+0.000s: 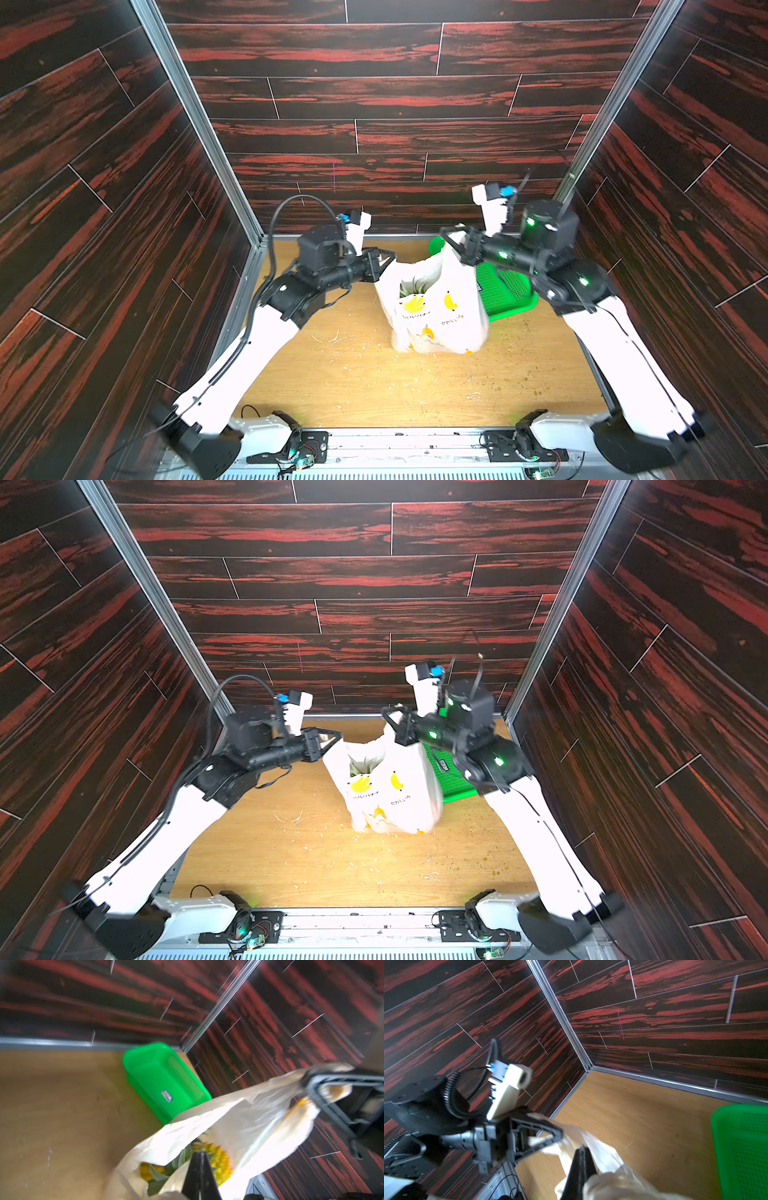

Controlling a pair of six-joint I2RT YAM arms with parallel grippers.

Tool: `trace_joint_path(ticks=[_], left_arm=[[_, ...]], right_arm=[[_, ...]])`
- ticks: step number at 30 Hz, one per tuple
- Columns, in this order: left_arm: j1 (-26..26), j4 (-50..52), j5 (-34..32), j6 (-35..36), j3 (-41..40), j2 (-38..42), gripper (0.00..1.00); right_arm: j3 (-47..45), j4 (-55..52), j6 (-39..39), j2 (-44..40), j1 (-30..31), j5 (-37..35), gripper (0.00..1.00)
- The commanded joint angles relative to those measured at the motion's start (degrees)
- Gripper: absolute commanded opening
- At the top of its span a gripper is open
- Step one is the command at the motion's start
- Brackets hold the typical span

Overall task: Place the pineapple into a plastic bag & tie a knot
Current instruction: Adjust the plastic bag at the center of the board.

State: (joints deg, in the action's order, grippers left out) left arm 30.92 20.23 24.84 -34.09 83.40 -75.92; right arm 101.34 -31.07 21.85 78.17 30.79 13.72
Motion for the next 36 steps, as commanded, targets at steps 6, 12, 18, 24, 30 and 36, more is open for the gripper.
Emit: trace_joint_path(ticks=[6,12,18,24,30,36], left_arm=[[-2.8,-28.4,6.4,-15.7,-11.5,11.0,0.00],[-8.2,-5.0,-16.2,-16.4,-13.8,12.9,0.00],[-11.6,-3.8,-21.3,-23.5,-19.8,12.4,0.00],[-11.8,-15.8,-7.2,-21.5,-19.4,11.2,0.00],[-11.6,-25.0,6.3,-17.3,-14.6,9.6,0.00],[-9.2,-25.0,11.3,-7.5,-7.7,7.1,0.00]], right_arm=[[-0.4,0.3,-6.5,1.1,-5.2,-22.7,0.00],[-9.6,1.8,-5.2,2.4,-9.4,-23.8,0.00],[-12.8,4.7,-3.6,6.2,-13.2,-22.0,0.00],[-11.5,6.7,-3.7,6.3,-14.6,-9.4,0.00],[-13.4,15.8,-4.5,-0.8,-14.5,8.7,0.00],[-13.3,22.3,-5.9,-3.2,-14.4,24.0,0.00]])
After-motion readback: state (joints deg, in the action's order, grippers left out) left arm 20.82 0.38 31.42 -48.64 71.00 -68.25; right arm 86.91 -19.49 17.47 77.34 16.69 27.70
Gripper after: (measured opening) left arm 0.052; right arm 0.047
